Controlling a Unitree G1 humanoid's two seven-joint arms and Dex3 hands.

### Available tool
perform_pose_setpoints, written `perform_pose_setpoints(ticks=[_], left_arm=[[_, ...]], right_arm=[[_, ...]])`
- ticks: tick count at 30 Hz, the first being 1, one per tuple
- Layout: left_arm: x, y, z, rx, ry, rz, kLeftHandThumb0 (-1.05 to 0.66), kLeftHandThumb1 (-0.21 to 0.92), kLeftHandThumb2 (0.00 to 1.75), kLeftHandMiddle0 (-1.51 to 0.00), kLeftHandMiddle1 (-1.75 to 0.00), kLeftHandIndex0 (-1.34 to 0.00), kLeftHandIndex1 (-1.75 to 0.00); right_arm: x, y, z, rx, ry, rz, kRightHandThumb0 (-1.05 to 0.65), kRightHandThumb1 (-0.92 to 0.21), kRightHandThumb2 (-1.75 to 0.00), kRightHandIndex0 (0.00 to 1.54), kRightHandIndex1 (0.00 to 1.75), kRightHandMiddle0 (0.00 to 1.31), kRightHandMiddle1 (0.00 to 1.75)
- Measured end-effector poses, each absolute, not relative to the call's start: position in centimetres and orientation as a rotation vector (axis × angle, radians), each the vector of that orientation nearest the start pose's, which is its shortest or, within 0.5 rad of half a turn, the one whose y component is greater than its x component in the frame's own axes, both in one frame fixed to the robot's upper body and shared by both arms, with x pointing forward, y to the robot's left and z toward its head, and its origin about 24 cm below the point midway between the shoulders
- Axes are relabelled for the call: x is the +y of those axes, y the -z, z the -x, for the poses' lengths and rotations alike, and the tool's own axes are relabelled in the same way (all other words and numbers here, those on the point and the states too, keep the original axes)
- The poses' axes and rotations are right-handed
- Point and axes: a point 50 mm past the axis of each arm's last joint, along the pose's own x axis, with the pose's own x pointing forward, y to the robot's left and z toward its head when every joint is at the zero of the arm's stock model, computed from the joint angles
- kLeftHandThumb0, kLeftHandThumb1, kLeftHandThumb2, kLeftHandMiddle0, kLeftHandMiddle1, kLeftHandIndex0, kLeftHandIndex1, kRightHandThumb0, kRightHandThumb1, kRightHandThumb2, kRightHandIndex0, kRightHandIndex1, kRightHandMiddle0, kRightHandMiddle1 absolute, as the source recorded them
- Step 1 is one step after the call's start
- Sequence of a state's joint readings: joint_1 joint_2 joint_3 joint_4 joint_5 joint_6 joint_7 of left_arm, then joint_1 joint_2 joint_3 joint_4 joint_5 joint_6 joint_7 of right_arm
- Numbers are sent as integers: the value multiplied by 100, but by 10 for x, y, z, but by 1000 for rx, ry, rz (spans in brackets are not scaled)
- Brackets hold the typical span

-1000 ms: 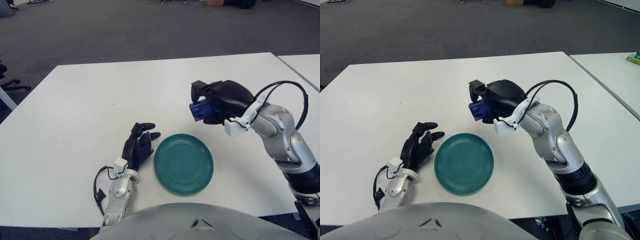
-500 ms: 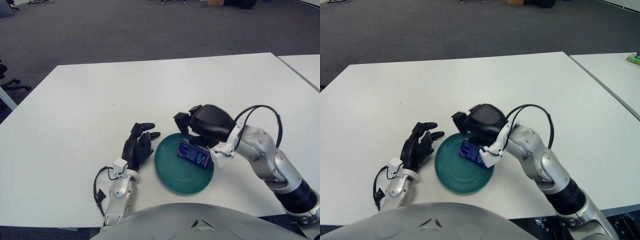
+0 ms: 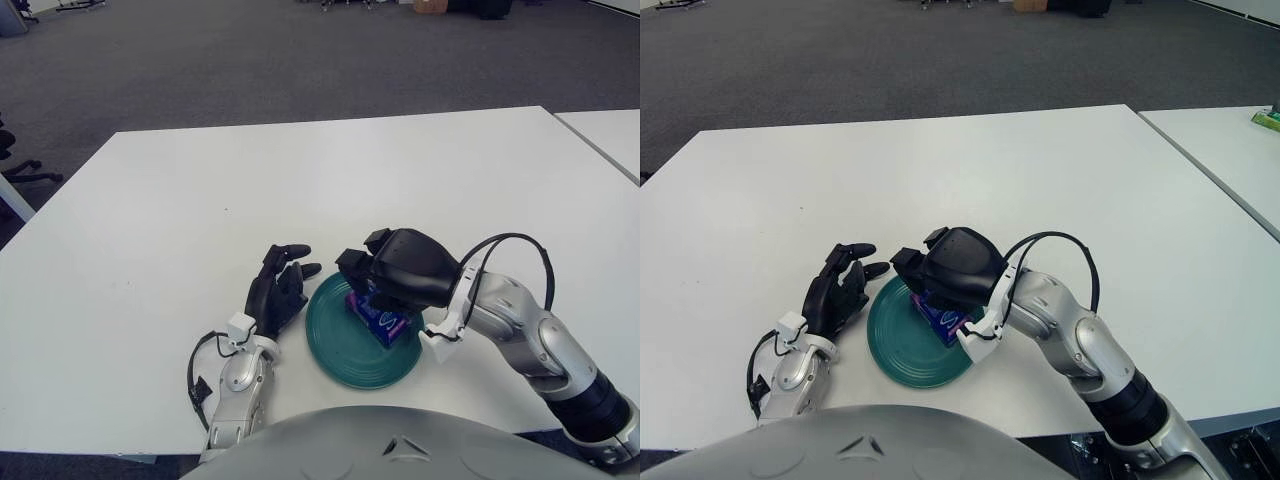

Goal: Put the gum into the plate.

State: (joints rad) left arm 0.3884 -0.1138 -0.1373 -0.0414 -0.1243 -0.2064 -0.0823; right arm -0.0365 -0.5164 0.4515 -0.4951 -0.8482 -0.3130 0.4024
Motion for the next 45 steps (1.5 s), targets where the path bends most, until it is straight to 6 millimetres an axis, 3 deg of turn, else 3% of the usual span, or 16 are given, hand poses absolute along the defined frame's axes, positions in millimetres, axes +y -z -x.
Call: perform_pose_setpoints(ticks=[8, 28, 31, 33, 39, 43, 45], left_arm=[[118, 3, -175, 104, 34, 285, -59, 92, 73, -50, -95, -22, -124], [118, 6, -179, 93, 48, 292, -63, 92, 74, -50, -94, -22, -123], [117, 5, -179, 75, 52, 277, -64, 92, 75, -51, -94, -23, -124], [117, 5, -178, 68, 52, 268, -65, 92, 77, -51, -94, -24, -125], [117, 6, -176, 66, 40, 253, -66, 92, 78, -53, -95, -26, -126], [117, 5, -176, 67, 36, 253, -65, 92, 78, -53, -95, -26, -127], [117, 5, -175, 67, 36, 253, -65, 92, 78, -54, -96, -27, -127]], right_arm=[[-82, -108, -190, -643, -894, 1345, -36, -91, -53, 47, 149, 21, 175], [-94, -115, -199, -547, -851, 1380, -36, -92, -52, 44, 111, 19, 175], [-100, -115, -204, -503, -830, 1347, -58, -92, -65, 37, 96, 7, 130], [-108, -116, -210, -452, -795, 1291, -65, -92, -70, 34, 83, 3, 111], [-135, -120, -229, -298, -549, 950, -73, -92, -71, 37, 53, 0, 85], [-147, -110, -232, -215, -373, 660, -71, -92, -75, 34, 50, 0, 73], [-151, -101, -231, -182, -307, 532, -68, -92, -70, 37, 51, 0, 80]])
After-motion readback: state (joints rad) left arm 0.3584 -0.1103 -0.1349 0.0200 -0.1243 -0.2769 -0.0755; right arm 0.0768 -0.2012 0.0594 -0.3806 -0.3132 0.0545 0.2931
